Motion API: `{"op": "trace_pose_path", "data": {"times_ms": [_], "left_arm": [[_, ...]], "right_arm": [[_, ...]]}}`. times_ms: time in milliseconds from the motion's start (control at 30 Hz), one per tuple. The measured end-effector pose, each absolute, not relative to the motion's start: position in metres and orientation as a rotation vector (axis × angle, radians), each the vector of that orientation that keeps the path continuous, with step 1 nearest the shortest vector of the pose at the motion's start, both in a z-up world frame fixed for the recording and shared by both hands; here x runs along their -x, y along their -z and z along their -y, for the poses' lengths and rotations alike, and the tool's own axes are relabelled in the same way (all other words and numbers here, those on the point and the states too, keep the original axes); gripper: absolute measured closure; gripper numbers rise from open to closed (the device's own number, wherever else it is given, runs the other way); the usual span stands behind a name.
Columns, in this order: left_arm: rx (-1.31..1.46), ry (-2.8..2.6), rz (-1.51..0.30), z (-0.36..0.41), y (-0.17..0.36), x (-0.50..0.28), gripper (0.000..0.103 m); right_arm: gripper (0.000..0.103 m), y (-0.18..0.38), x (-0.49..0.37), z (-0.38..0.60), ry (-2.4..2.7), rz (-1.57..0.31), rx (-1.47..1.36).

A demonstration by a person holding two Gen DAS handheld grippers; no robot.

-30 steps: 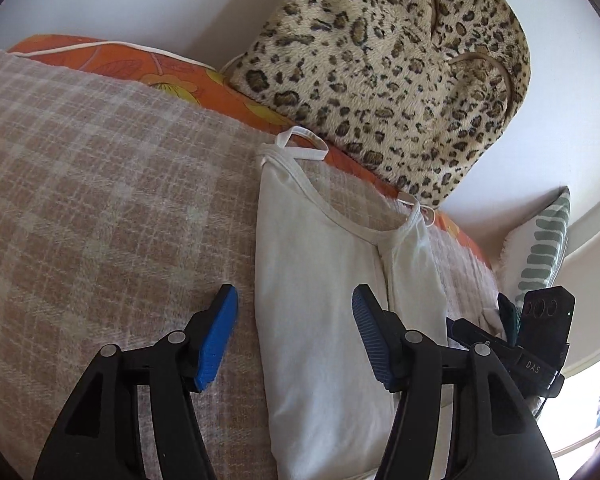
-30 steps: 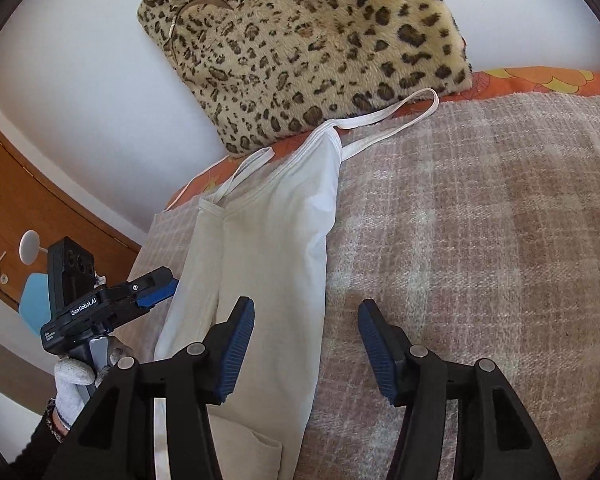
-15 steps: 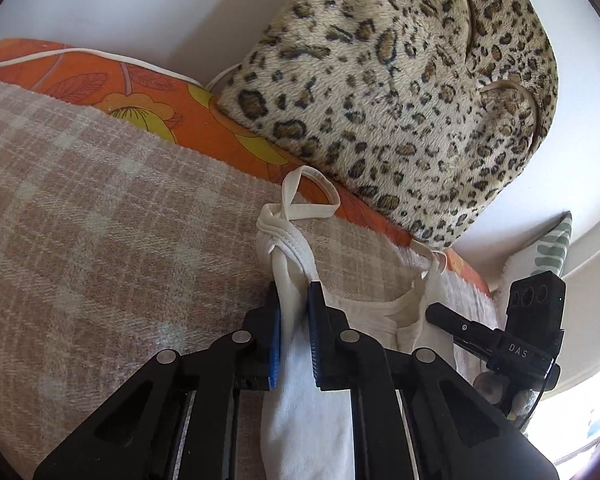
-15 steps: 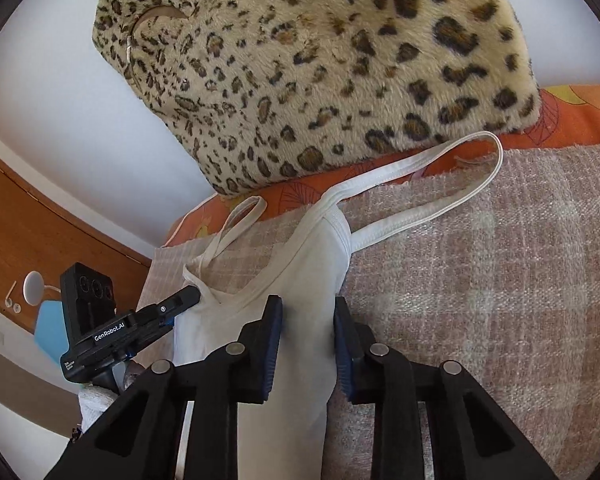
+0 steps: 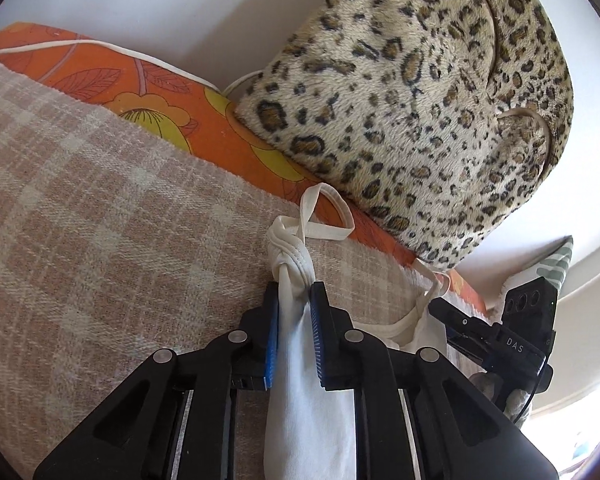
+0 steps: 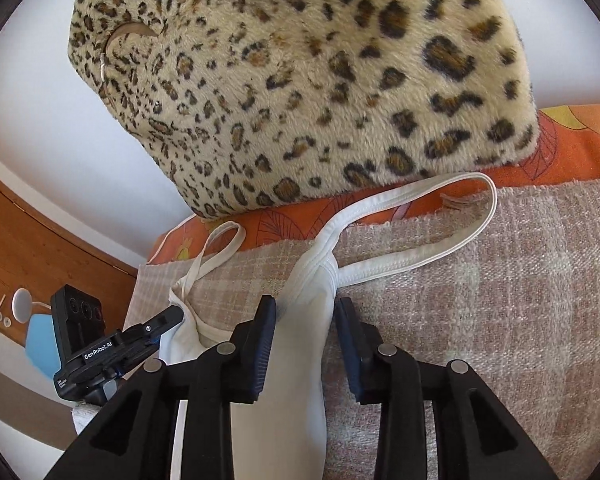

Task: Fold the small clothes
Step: 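Grasp one strap with the left tool while the right tool grasps the other strap, then fold the held straps over onto the folded hem with both tools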

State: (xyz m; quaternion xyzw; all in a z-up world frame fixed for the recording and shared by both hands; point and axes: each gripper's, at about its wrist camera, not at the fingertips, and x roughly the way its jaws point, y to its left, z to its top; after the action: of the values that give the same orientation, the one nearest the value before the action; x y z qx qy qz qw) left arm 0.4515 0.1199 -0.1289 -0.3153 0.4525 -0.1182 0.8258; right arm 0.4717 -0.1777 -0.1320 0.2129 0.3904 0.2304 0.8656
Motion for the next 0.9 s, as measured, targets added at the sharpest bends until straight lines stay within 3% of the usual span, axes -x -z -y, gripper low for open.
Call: {"op": "trace_pose_path", "data": {"times_ms": [33, 100, 133, 900], "left_arm": [[0.649, 0.249, -0.957, -0.118, 0.127, -0.452, 0.09], [0.635, 0.245, -0.954, -0.117, 0.127, -0.454, 0.094], [0.65, 0.246, -0.952, -0.118, 0.128, -0.454, 0.097], [0.608, 0.392, -0.808, -0.104, 0.05, -0.392, 0.099]], "right_arm": [[0.075, 0.131, -0.474, 0.176, -0.475, -0.821, -0.434], [0.094, 0.129, -0.477, 0.172, -0.456, -0.832, -0.391], [0.096, 0.128, -0.478, 0.171, -0.456, -0.832, -0.38], [0.098, 0.054, -0.391, 0.168, -0.529, -0.684, -0.291]]}}
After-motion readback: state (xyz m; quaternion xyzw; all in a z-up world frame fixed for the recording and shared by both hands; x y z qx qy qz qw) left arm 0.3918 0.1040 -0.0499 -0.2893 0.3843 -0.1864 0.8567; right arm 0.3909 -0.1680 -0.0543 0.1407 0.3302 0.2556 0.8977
